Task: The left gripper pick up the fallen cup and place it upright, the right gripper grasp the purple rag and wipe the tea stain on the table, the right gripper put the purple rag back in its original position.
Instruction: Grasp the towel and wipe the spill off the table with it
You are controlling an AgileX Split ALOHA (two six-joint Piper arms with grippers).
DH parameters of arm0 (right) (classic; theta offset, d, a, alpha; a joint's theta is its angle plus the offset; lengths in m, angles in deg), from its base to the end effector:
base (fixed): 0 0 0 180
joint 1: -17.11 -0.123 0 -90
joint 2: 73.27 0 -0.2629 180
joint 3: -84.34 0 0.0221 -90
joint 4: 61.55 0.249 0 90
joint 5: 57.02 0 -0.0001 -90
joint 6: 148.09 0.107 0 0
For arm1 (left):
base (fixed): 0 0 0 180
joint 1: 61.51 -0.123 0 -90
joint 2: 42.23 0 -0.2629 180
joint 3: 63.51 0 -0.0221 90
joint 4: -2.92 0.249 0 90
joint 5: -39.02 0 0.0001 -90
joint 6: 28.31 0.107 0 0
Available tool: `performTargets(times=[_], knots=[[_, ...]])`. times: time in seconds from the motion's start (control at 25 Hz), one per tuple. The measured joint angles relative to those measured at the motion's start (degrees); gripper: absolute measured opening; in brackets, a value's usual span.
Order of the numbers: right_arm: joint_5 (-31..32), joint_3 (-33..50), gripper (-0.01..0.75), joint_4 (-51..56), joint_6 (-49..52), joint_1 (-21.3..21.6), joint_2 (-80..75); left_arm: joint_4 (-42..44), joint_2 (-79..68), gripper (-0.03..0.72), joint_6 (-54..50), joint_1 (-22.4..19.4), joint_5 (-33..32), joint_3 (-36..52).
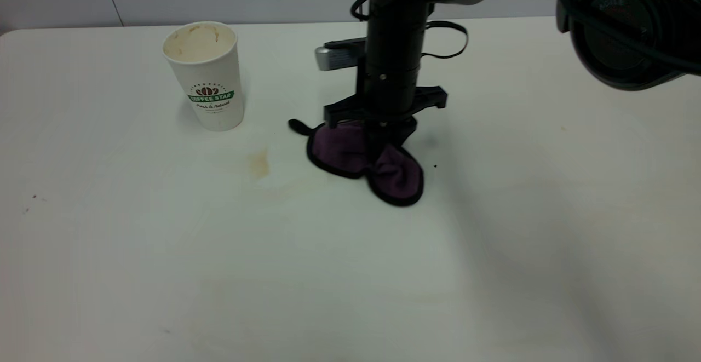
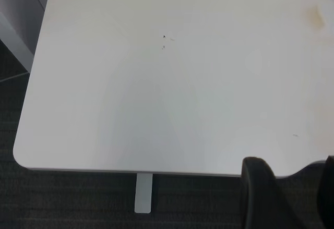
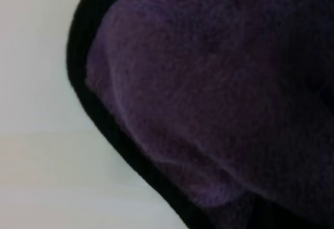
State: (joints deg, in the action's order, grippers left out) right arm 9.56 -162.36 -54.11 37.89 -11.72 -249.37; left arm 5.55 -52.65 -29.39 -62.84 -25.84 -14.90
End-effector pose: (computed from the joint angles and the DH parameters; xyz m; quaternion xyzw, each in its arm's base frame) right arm 0.4426 0.2581 -0.0269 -0.1743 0.9822 0.0681 0.0153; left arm 0.0322 0.0052 0.2580 -0.0197 0.8820 0.0239 0.4701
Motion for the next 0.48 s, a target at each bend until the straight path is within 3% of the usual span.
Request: performTargets(times=[0.32, 0.48], knots=[[1.1, -0.2, 0.106, -2.4, 0.1, 12.5, 0.0, 0.0, 0.0, 0.307, 0.0, 0.0, 0.0, 0.0], [0.9, -0.2, 0.106, -0.7, -1.3, 15.8, 0.1, 0.0, 0.0, 0.307, 0.0, 0.0, 0.0, 0.0]])
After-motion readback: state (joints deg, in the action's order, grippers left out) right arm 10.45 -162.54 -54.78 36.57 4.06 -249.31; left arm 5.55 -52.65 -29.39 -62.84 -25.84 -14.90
